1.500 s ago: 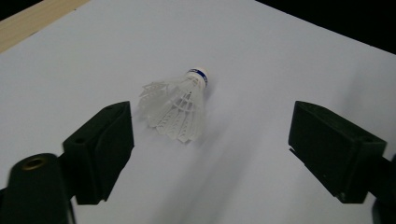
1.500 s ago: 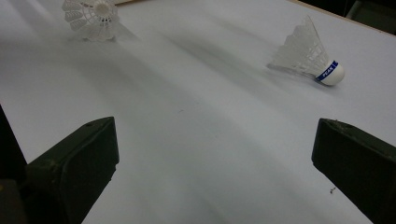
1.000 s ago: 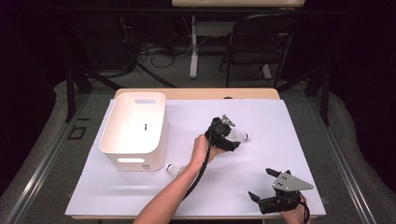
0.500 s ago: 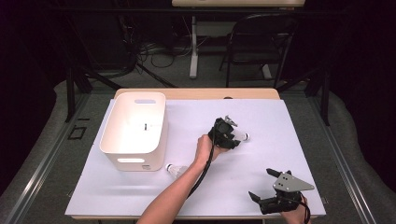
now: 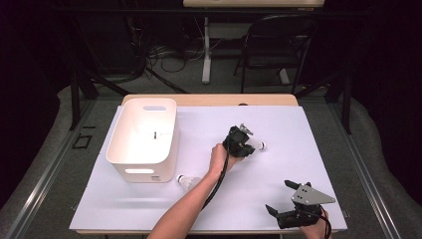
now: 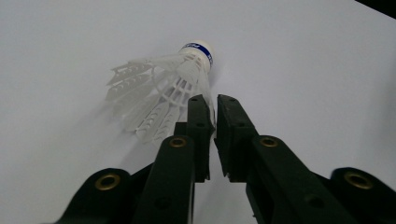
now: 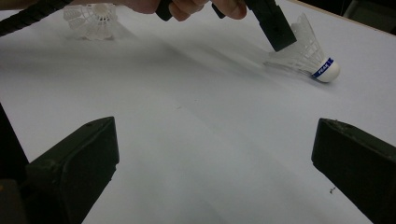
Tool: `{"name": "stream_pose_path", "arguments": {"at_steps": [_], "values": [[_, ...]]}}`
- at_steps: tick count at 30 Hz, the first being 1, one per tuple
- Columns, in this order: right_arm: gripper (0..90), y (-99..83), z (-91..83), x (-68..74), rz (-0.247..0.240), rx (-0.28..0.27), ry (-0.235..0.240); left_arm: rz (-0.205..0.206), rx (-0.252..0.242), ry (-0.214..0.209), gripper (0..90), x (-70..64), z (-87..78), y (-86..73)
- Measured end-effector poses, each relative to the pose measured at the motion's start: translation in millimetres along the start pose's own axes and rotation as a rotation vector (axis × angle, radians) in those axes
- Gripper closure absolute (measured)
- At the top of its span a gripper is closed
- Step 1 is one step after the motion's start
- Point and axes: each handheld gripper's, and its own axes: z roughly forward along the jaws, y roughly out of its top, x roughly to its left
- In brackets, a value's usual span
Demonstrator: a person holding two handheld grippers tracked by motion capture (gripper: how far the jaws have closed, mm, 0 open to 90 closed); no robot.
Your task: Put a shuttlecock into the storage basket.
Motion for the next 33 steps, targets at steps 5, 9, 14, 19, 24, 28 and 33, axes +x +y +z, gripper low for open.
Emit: {"name": "stream_pose_path", "arguments": {"at_steps": [5,9,14,19,24,28,33], "values": [[0.1,-0.5,-0.1,-0.5,0.001,-0.001,-0.001,0.023,-0.003,-0.011,89.6,-2.0,1.2,1.2],[0.1,-0.4,-0.9,-0.6,0.002,0.0,-0.002,0.028,-0.01,-0.013,89.9,-2.9,0.7,1.6],[0.1,-0.7,-1.0,-0.8,0.006,-0.001,-0.003,0.034,-0.026,-0.011,89.9,-4.0,-3.4,2.7],[0.1,-0.5,-0.7,-0.9,0.0,-0.001,-0.003,0.03,-0.043,-0.002,89.9,-4.7,-11.2,3.8],[0.1,-0.5,-0.7,-0.8,0.001,-0.001,-0.003,0.035,-0.06,0.009,89.9,-5.3,-21.0,4.8],[0.1,-0.4,-0.5,-0.7,0.001,-0.001,-0.002,0.037,-0.069,0.017,90.0,-4.8,-27.7,5.4],[0.1,-0.4,-0.1,-0.7,0.001,-0.002,-0.003,0.038,-0.082,0.025,90.0,-4.0,-35.1,5.7]]}}
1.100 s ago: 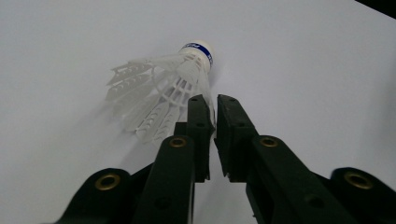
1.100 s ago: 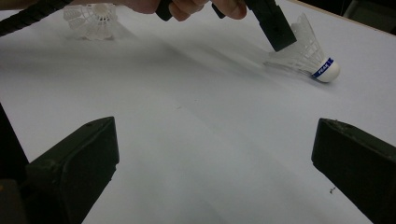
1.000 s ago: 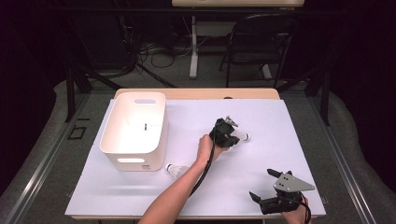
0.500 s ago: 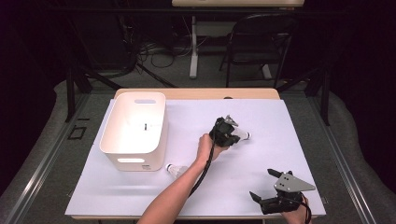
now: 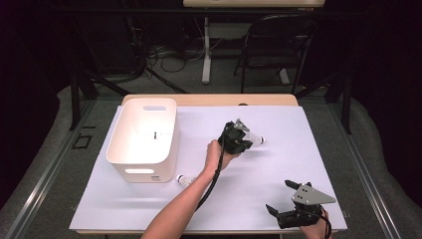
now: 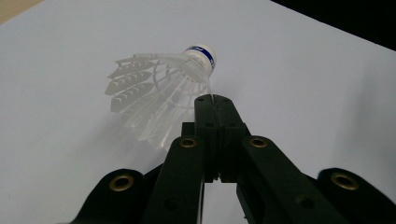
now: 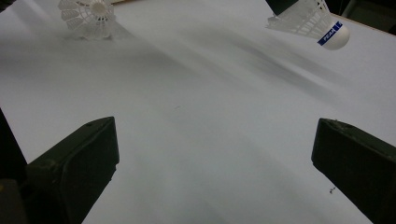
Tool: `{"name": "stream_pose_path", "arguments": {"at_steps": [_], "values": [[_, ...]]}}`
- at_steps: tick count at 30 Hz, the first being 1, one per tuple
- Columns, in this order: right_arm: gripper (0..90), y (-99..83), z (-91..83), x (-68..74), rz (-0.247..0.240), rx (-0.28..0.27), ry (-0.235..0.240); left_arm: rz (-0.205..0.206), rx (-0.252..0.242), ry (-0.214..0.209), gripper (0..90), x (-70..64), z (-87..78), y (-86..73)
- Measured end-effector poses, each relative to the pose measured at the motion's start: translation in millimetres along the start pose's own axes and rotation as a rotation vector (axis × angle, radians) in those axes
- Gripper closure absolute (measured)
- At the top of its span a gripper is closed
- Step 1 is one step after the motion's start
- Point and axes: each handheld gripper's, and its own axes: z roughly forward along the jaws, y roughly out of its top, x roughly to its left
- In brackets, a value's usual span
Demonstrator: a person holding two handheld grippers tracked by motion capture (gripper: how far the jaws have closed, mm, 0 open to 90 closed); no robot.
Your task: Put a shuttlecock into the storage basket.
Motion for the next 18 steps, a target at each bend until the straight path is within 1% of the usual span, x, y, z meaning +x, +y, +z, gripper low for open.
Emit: {"name": "stream_pose_path", "arguments": {"at_steps": [9,18], "values": [[0.1,0.0,-0.2,0.2,0.002,0.001,-0.001,0.008,-0.016,0.018,90.0,0.3,-14.5,2.4],[0.1,0.4,-0.4,0.9,0.006,0.001,-0.001,0.031,-0.033,0.031,90.0,-1.4,-32.5,6.5]]}}
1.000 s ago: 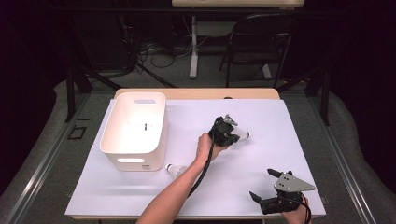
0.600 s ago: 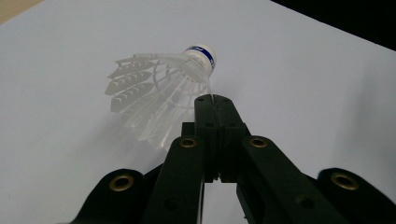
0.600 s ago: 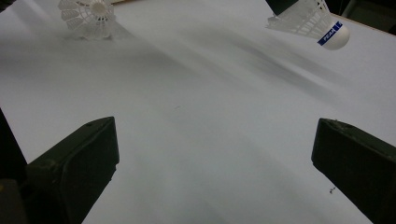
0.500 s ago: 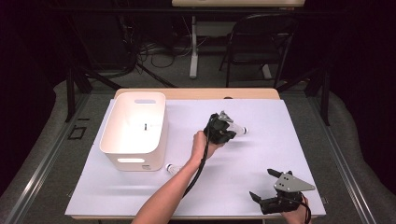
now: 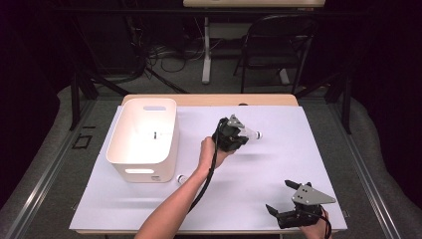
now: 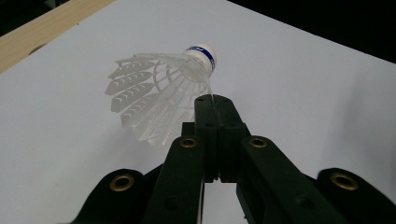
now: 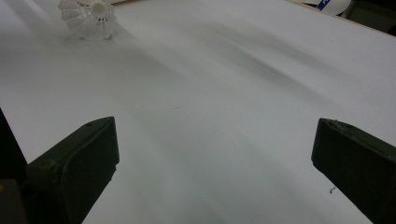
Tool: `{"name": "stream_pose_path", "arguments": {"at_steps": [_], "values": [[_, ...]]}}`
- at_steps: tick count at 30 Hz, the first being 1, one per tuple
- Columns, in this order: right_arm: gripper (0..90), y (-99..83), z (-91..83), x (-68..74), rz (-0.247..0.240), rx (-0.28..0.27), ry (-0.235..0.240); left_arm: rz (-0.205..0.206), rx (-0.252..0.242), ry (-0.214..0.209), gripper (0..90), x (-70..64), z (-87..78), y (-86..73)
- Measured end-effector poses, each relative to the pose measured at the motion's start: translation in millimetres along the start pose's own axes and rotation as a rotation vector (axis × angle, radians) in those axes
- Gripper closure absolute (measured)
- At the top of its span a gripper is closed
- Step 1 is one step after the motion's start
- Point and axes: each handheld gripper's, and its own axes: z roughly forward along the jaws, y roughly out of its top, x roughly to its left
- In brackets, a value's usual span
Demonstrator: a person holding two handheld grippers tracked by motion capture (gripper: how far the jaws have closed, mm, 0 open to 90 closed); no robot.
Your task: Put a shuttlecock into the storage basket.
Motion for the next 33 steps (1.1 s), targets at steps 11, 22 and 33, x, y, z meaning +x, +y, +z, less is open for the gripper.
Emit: {"name": "stream_pose_path", "arguments": {"at_steps": [11,22,33], "values": [[0.1,-0.1,0.4,-0.8,-0.007,-0.001,-0.003,0.005,-0.016,0.028,90.0,2.7,-17.9,2.2],[0.2,0.5,0.4,-0.2,-0.008,-0.004,0.0,0.006,-0.021,0.056,90.0,8.1,-38.1,3.6],[0.2,0.6,1.0,0.3,-0.008,-0.001,0.001,0.008,-0.029,0.079,90.0,14.5,-54.3,4.0]]}}
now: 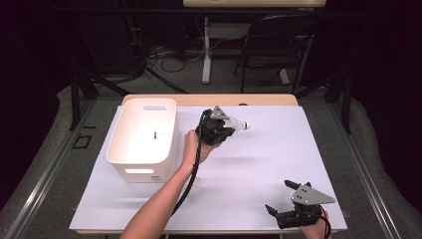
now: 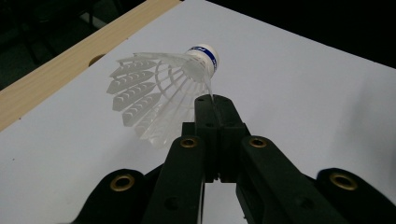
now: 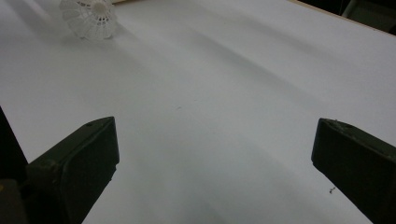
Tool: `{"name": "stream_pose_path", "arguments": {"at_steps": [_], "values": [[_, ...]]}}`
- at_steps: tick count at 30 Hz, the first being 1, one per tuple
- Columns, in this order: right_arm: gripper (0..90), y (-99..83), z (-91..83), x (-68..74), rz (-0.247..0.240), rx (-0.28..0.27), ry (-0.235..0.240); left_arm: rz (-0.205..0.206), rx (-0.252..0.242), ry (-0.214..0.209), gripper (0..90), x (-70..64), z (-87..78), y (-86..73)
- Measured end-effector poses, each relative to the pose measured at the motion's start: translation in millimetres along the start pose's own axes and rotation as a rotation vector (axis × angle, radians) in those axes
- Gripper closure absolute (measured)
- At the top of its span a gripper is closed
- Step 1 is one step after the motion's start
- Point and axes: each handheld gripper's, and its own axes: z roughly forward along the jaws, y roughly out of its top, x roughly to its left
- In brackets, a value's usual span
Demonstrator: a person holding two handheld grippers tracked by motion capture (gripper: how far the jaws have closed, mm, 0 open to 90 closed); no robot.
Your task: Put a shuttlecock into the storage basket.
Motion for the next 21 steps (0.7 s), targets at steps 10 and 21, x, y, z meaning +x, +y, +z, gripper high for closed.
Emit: {"name": "stream_pose_path", "arguments": {"at_steps": [10,21], "values": [[0.2,0.2,0.2,0.3,0.0,0.0,0.002,-0.007,-0.018,0.026,90.0,7.3,-15.7,1.5],[0.2,0.1,0.9,0.8,0.001,0.0,0.004,-0.027,-0.031,0.051,90.0,17.4,-30.4,0.8]]}}
